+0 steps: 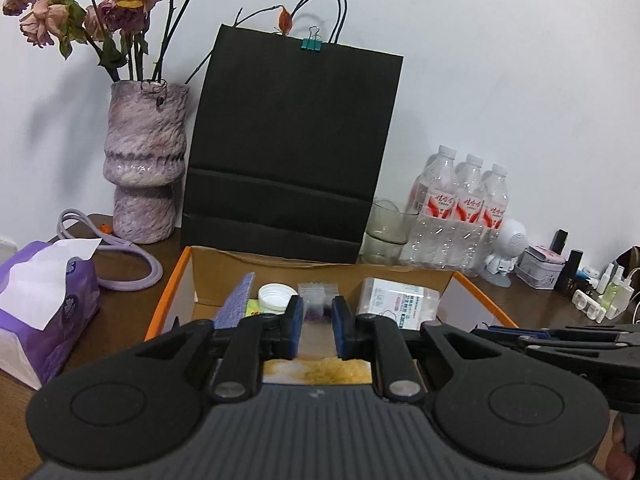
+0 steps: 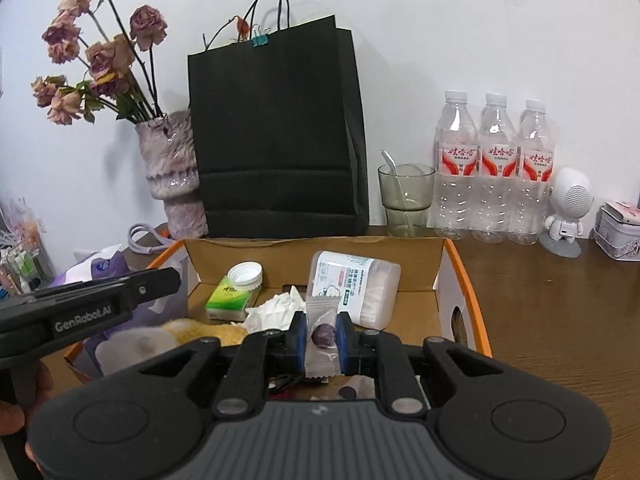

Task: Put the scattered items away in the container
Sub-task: 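Carry both candies into the box and open both tools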

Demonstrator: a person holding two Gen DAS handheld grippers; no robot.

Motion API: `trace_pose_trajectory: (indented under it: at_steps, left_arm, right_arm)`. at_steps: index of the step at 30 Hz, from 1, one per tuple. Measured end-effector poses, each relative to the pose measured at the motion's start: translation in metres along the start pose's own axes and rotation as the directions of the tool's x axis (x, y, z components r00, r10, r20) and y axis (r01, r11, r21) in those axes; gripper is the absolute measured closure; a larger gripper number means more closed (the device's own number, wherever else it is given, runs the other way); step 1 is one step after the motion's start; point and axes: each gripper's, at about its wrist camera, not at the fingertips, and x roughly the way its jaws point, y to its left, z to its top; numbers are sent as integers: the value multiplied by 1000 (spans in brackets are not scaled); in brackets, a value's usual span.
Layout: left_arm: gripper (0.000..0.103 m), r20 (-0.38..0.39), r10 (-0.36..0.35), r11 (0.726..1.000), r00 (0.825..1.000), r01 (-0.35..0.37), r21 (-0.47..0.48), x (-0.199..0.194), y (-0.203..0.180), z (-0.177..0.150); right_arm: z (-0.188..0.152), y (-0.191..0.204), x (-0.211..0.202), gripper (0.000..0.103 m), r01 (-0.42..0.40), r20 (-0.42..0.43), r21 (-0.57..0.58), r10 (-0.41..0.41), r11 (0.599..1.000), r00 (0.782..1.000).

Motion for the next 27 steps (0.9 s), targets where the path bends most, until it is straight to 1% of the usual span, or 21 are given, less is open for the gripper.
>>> trace_pose_trajectory:
  at_steps: [1,2,3,4,5,6,10,15,22,27]
  left_arm:
    - [53,1,12,1000,1000,-12,-11,0,1,0]
    - [17,4,32,999,999,-32,-26,-1,4,0]
    - [2,15,59,997,998,-58,-42,-3,5,1]
    - [0,32,93,994,995,-92,-54,-6,7,1]
    - [0,40,114,992,993,-112,-58,-7,9,2]
    - [0,40,121,991,992,-118,-62,-9,10,4]
    - [0,31,127,987,991,-124,-100,-11,18,8]
    - [0,18,133,987,991,-131,-96,-10,18,9]
    - [0,21,122,989,992,-120,-85,-14,13,8]
    - [0,55,105,992,993,-100,-80,-31,12,8]
  right_arm:
    - [0,1,0,84,1,-3,-1,-1,1000,1000]
    - [0,1,0,63,6,-4,-1,-6,1000,1000]
    - [0,2,-1,44,17,-5,4,-17,1000,1000]
    - [1,2,-1,4,28,1,12,-28,1000,1000]
    - [0,2,-3,1,36,21,21,-36,999,999]
    - [0,2,-5,0,35,44,25,-36,999,998]
    - [2,3,-5,0,5,36,23,-6,1000,999]
    - [2,3,-5,0,11,32,21,-11,1000,999]
    - [0,3,-8,0,26,23,34,-27,999,999]
    - [-2,7,-19,0,57,44,13,-58,998,997]
